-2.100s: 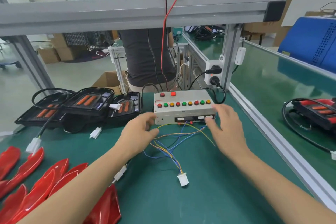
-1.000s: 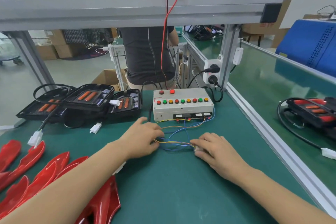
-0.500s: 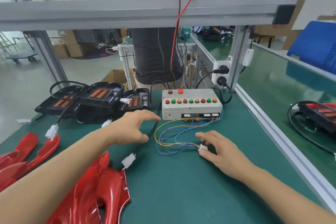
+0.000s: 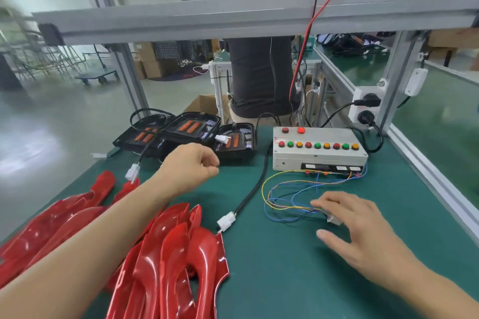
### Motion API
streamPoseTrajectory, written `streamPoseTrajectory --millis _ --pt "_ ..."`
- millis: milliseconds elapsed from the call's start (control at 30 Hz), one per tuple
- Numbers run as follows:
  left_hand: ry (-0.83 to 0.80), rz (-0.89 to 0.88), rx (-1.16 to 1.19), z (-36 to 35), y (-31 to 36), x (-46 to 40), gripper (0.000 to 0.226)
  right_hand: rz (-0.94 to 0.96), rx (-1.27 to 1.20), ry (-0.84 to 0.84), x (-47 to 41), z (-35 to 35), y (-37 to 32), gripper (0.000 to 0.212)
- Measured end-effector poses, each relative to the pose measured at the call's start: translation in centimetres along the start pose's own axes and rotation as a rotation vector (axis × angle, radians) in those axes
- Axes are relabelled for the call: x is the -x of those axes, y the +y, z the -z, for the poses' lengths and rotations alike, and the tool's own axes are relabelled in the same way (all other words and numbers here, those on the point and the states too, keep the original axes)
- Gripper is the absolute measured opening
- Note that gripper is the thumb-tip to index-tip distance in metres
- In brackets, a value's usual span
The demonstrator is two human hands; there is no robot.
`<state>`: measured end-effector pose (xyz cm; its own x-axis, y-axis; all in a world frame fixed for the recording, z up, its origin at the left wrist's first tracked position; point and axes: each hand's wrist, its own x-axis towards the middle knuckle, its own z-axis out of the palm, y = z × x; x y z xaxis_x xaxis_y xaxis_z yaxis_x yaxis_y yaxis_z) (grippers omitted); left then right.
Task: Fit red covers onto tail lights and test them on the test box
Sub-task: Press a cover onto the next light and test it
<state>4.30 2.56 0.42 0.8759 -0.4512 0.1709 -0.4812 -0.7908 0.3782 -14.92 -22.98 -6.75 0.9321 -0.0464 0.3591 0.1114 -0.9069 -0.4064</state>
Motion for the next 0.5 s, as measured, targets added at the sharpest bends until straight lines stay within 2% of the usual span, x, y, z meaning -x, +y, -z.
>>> streamPoseTrajectory --millis 100,133,200,300,500 --pt "0.389 0.064 -0.163 0.5 -1.3 -2.0 0.052 0.036 0.006 0.013 -0.8 -0.7 -1.4 0.043" --pt "0.417 0.077 -0.272 0.9 -2.0 -2.9 0.068 0.043 -0.002 0.016 -1.2 -0.8 -1.8 0.043" --pt "0.284 0.072 -0.531 1.2 -3.1 -4.4 0.092 0.039 -0.026 0.0 -1.8 -1.0 -2.5 0.041" --pt "0.112 -0.019 -0.79 -0.3 -4.7 -6.0 0.089 0.038 -0.045 -0.057 -2.6 -1.4 -3.1 0.039" --pt "0.215 -0.118 -0.854 -2.6 -6.7 -7.5 0.064 0.07 -0.041 -0.085 -3.0 -2.3 -3.5 0.037"
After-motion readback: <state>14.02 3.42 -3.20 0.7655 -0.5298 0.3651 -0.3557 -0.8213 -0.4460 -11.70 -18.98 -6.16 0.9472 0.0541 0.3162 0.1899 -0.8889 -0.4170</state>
